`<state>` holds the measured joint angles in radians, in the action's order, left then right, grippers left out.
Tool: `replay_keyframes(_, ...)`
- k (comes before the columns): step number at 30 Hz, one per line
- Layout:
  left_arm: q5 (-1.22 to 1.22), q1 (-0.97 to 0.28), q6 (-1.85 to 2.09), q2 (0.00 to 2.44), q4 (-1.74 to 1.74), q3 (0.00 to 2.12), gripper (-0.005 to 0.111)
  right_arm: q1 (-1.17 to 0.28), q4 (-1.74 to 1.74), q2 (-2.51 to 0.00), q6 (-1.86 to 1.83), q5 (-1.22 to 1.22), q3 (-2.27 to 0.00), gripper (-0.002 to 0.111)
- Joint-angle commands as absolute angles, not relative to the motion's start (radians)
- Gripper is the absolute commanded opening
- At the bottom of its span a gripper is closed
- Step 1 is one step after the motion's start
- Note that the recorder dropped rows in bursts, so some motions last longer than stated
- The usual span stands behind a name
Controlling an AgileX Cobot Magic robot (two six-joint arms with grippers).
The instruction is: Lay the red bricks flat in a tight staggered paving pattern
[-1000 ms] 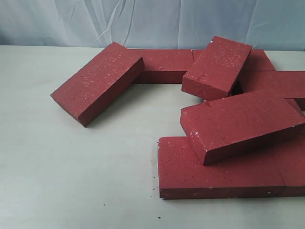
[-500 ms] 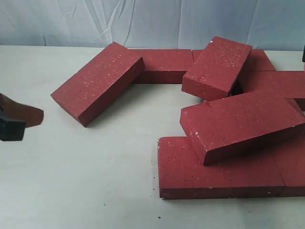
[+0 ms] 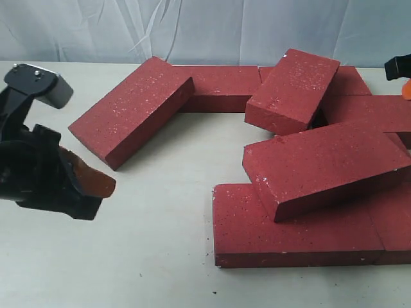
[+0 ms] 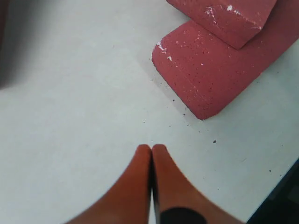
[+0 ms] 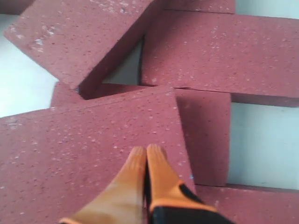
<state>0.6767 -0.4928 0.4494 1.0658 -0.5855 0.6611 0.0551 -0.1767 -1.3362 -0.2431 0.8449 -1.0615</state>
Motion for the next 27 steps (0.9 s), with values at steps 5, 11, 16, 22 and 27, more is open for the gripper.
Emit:
replay_keyframes(5,0.617,-0.596,0.454,1.171,-0.591,0.687,0.0,0.155,-0.092,-1.443,-0.219,0.846,-1.1,-0.001)
replay_keyframes(11,0.59,-0.664,0.454,1.27,-0.606,0.755,0.0,0.198,-0.065,-1.496,-0.238,0.834,-1.1,-0.001)
replay_keyframes(16,0.565,-0.722,0.452,1.371,-0.614,0.827,0.0,0.198,-0.05,-1.531,-0.292,0.829,-1.1,-0.001)
replay_keyframes(22,0.561,-0.775,0.449,1.504,-0.616,0.917,0.0,0.198,0.026,-1.582,-0.314,0.832,-1.1,-0.001)
replay_keyframes(27,0.543,-0.809,0.447,1.59,-0.631,0.983,0.0,0.198,0.025,-1.611,-0.314,0.832,-1.1,-0.001)
